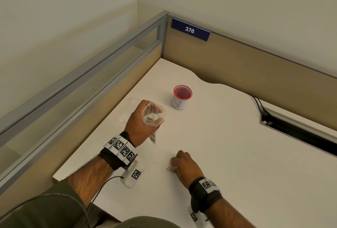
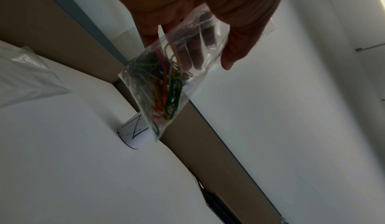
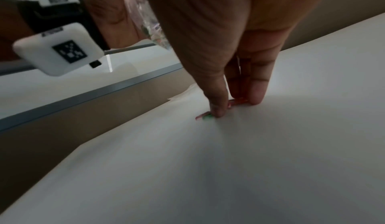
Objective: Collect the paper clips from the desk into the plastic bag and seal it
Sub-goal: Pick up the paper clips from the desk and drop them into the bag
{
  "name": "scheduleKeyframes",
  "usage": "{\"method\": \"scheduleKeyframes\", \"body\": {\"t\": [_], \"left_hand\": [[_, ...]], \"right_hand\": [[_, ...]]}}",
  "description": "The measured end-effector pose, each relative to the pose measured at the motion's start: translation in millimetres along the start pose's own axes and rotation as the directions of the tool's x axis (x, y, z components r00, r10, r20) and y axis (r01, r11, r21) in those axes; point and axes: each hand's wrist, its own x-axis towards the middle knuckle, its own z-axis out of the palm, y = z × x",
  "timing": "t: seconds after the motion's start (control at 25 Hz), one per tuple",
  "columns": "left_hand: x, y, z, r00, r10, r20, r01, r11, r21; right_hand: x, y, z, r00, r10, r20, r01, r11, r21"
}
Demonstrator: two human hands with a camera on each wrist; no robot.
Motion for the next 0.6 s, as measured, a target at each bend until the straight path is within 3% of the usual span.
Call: {"method": "scheduleKeyframes", "body": {"t": [0.2, 0.32, 0.6], "left_hand": [[1.8, 4.4, 0.2, 1.000, 0.004, -0.001, -0.004, 1.000, 0.007], [2.6, 6.6, -2.2, 1.000, 0.003, 0.003, -0.003, 1.000, 0.002], [3.0, 3.6, -6.7, 1.000, 0.007, -0.008, -0.007, 1.000, 0.009]], "right_hand": [[7.1, -16.0, 1.2, 0.999, -0.036, -0.014, 0.035, 0.995, -0.089], [18.8, -11.9, -3.9, 1.000, 0.009, -0.011, -0.010, 0.994, -0.111], [28.5, 26.7, -33.3, 0.966, 0.256, -0.036, -0.247, 0.954, 0.172]]}}
